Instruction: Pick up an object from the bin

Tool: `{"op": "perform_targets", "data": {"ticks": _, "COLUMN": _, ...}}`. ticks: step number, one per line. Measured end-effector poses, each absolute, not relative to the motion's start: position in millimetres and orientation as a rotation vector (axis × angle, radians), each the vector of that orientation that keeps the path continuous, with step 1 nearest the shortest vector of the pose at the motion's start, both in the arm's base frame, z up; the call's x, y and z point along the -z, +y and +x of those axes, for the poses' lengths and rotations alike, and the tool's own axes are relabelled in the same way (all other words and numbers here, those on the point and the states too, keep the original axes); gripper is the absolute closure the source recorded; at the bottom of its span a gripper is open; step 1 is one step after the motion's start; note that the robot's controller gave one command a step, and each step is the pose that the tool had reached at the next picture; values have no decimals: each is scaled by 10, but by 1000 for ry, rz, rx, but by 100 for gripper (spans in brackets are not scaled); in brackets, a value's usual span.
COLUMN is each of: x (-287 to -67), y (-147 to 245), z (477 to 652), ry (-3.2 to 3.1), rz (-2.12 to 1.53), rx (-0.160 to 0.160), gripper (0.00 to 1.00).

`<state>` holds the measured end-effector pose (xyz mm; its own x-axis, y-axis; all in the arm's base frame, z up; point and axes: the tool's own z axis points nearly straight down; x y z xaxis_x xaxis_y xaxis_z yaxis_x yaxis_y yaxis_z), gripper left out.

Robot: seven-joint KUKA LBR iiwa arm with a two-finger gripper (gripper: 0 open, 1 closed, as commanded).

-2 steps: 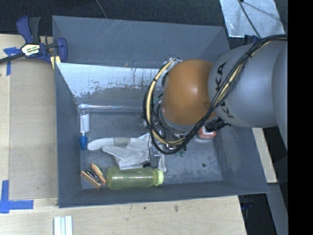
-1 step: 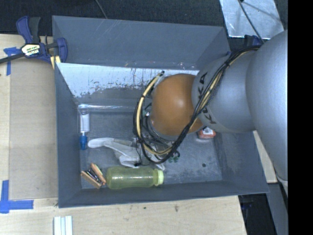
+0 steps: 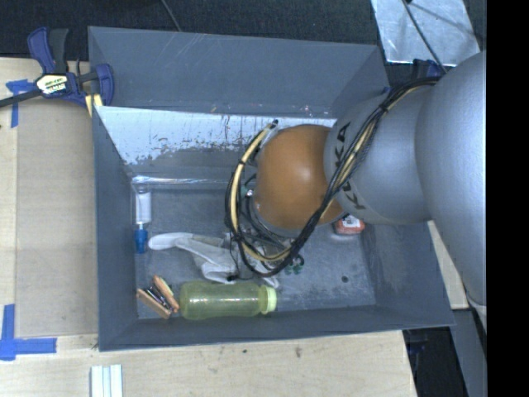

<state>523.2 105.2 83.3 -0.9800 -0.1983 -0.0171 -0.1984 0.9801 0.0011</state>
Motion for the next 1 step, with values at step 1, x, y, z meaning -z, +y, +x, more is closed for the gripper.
{"op": "perform_targets", "data": {"ticks": 1, "x": -1716, "y": 1265, "z": 5180, "ry": 3121, "rz": -338, "rx": -1, "gripper": 100}}
